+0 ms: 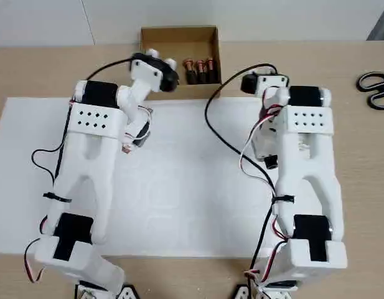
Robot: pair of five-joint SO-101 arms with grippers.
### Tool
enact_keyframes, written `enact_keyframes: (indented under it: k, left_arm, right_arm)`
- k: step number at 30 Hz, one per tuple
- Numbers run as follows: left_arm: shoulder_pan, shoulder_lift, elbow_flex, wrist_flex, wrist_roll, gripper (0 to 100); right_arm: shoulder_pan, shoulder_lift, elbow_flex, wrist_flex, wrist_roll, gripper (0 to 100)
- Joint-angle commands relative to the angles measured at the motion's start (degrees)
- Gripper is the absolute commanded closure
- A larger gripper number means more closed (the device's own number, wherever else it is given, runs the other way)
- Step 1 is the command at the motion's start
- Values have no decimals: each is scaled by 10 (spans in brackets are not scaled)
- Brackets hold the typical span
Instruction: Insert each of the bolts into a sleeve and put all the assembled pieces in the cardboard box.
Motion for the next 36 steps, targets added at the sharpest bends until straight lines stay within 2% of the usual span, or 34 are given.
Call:
enact_keyframes:
  k: [1,4,12,21,24,29,36]
  left_arm:
    - [4,-22,-2,9,-166,994]
    - [4,17,-2,9,-286,994]
    - [4,164,-14,-11,-484,994]
    - [4,249,-121,-46,-554,994]
    - [-3,277,-173,-65,-538,967]
    - [-17,327,-251,-72,-505,835]
    - [-16,353,-332,-26,-479,830]
  right_arm:
    - [15,-38,-7,-4,4,992]
    - [22,-50,-7,-1,4,992]
    - [22,-172,-6,-5,4,992]
    - [24,-219,-6,-1,4,992]
    - [24,-219,-6,0,4,992]
    - [24,-219,-4,0,3,992]
    - [24,-219,-4,0,3,992]
